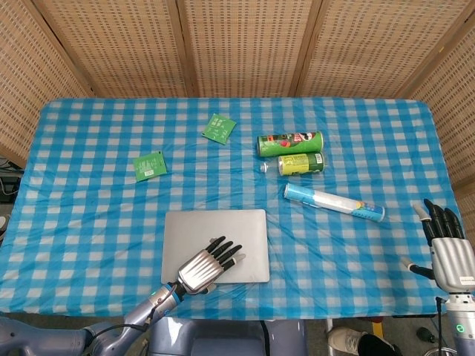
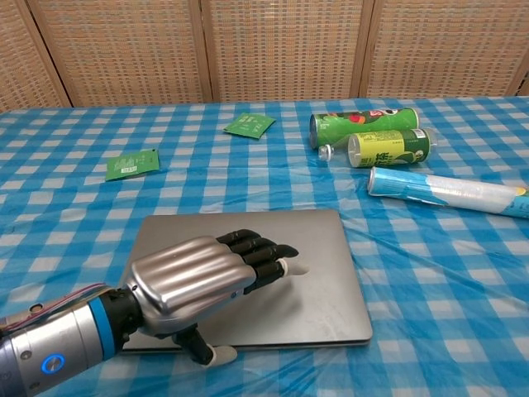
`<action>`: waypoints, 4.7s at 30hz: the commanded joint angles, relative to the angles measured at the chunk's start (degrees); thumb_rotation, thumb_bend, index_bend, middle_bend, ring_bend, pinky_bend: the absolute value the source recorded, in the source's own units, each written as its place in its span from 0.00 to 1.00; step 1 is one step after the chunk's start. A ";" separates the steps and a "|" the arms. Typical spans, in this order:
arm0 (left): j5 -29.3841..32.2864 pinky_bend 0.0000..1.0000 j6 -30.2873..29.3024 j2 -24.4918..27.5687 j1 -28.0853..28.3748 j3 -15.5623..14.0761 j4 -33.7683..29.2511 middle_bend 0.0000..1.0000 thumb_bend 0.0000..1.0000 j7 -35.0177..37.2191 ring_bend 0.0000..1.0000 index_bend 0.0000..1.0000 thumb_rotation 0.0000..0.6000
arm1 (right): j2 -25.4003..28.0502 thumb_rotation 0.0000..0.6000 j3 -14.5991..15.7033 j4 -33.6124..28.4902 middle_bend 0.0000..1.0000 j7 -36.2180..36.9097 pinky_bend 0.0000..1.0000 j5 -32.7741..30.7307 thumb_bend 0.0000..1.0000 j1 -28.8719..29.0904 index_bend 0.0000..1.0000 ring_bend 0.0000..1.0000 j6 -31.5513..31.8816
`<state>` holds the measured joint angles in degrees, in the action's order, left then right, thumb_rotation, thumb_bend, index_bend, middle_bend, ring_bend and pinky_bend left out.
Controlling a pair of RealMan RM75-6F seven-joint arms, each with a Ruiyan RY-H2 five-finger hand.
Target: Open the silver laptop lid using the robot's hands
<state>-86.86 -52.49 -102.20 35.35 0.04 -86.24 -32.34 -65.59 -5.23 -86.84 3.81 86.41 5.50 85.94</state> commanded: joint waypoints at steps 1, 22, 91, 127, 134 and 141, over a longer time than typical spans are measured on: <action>-0.04 0.00 -0.30 0.31 0.21 -0.01 -0.60 0.00 0.29 -0.46 0.00 0.00 1.00 | 0.02 1.00 -0.01 0.01 0.00 0.04 0.00 -0.04 0.00 0.03 0.05 0.00 -0.06; 0.85 0.00 -3.22 1.93 1.51 1.93 -3.21 0.00 0.40 -4.12 0.00 0.00 1.00 | 0.09 1.00 0.12 -0.07 0.00 0.14 0.00 -0.10 0.00 0.14 0.06 0.00 -0.37; 9.38 0.40 -7.60 4.44 6.72 10.08 -0.27 0.20 0.55 1.91 0.29 0.38 1.00 | -10.25 1.00 9.60 3.14 0.25 1.86 0.29 22.53 0.92 22.82 0.28 0.15 -25.13; 9.28 0.40 -8.84 5.99 8.11 10.17 0.50 0.20 0.54 7.93 0.29 0.38 1.00 | -23.19 1.00 2.88 1.64 0.28 -18.99 0.34 0.60 0.96 31.91 0.30 0.21 -39.96; 9.38 0.39 -9.34 6.08 9.35 11.93 0.69 0.20 0.54 6.41 0.29 0.38 1.00 | -22.89 1.00 3.90 1.39 0.32 -21.62 0.35 0.75 0.94 32.19 0.34 0.22 -39.41; 11.57 0.39 -8.84 6.60 11.06 14.74 1.05 0.20 0.54 4.27 0.29 0.38 1.00 | -22.61 1.00 4.32 0.66 0.32 -22.78 0.35 -0.32 0.94 32.78 0.34 0.22 -40.19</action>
<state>-75.73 -61.49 -95.76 46.01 14.26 -85.39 -27.66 -88.26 -0.97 -86.07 -18.79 86.25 38.16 45.90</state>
